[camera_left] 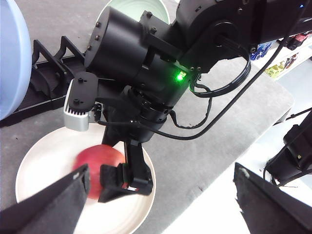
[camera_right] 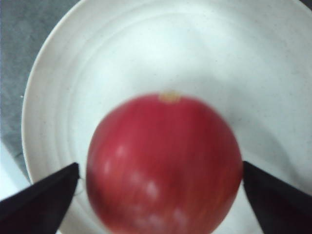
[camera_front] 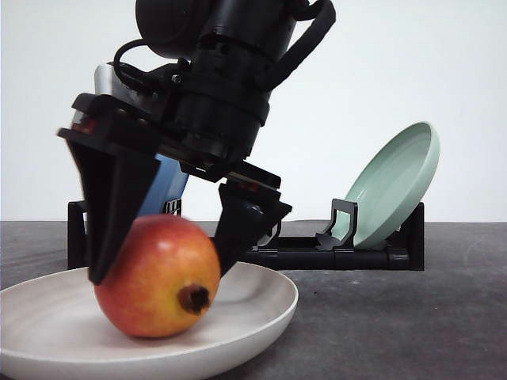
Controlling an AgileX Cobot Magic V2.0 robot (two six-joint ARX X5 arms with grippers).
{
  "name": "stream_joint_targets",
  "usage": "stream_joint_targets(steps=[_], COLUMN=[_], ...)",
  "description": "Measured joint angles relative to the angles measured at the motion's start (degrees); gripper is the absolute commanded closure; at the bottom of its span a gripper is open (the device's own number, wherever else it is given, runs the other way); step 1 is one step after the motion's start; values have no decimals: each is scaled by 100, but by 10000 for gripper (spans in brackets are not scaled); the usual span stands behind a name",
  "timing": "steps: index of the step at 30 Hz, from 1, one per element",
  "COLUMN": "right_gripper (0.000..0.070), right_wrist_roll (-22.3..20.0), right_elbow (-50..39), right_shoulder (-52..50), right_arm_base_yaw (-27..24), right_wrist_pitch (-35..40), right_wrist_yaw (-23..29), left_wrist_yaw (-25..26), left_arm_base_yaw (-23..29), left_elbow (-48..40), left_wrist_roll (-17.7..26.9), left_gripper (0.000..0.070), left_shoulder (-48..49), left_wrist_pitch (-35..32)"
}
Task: Place pomegranate in white plate
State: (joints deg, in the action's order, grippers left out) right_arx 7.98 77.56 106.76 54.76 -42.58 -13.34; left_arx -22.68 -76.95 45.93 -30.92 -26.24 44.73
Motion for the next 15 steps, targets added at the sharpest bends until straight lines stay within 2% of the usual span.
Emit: stream_joint_targets(steps=[8, 15], right_gripper=[0, 0], right_wrist_roll=[-4, -50], right_elbow=[53, 168], right_shoulder=[-97, -1512], right_arm_base_yaw=[-116, -505], right_wrist_pitch=[-162, -882], right_wrist_yaw=[-9, 1], left_wrist_yaw=[0, 0], left_arm_base_yaw=[0, 0], left_elbow=[0, 0], left_wrist_roll=[0, 0], left_gripper=[147, 146], left_shoulder=[0, 0], left_wrist_pitch=[-1, 0])
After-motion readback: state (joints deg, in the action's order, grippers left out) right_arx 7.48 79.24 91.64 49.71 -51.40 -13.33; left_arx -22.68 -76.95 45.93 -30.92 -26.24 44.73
